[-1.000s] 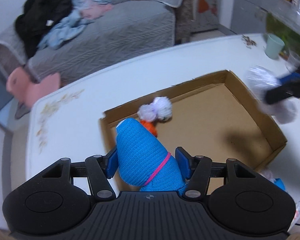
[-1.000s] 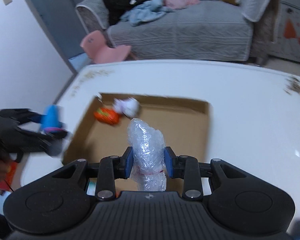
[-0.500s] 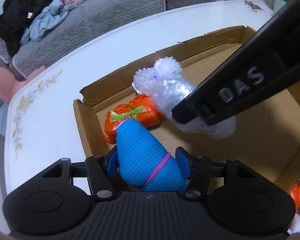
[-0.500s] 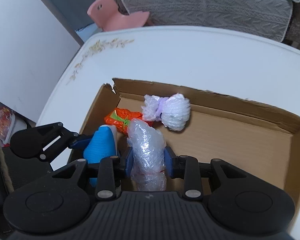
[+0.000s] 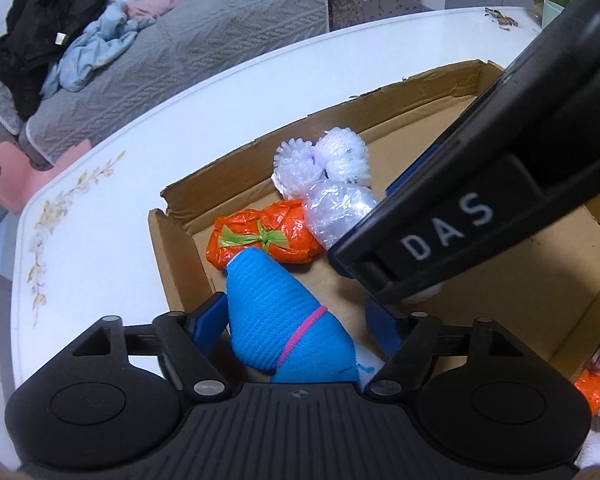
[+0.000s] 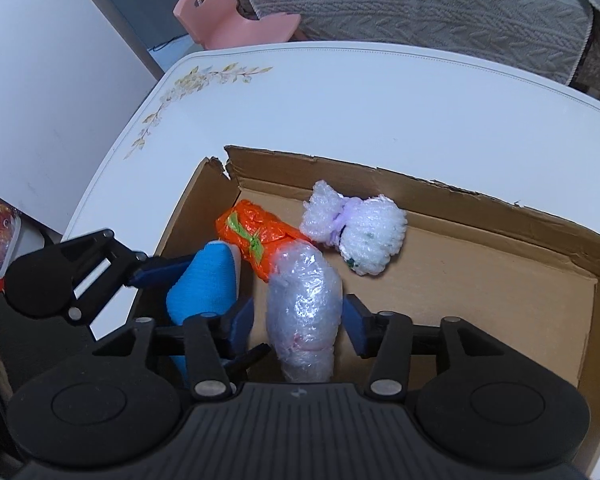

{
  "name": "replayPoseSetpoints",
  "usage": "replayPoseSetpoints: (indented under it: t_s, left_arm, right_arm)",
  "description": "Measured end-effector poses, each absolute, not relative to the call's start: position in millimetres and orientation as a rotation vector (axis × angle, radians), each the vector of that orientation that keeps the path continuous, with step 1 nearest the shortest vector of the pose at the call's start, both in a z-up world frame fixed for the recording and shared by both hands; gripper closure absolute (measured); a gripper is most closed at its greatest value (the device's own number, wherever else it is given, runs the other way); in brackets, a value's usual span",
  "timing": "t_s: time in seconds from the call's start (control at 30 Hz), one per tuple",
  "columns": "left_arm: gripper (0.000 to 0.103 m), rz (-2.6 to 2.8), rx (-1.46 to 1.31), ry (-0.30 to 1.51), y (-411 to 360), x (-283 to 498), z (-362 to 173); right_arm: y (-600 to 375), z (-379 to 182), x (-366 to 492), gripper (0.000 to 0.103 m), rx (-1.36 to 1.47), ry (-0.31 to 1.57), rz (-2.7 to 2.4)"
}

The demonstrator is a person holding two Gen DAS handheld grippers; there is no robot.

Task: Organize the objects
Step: 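Carry both bundles into the tray and open both tools to release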

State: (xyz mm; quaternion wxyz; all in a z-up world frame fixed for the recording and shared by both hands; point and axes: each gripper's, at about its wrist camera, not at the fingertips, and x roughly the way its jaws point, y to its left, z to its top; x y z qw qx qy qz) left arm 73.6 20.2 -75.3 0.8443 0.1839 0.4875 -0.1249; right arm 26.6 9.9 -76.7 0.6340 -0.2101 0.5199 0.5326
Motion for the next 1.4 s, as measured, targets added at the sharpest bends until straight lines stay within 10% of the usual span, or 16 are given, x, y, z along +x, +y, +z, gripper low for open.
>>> replayPoseSetpoints:
  t_s: [1.4]
  left_arm:
    - [0.019,-0.219,0.36,1.211,2,0,-72]
  right_arm:
    - [-117,-96,12,0.037,-0.67,1.176,1.104]
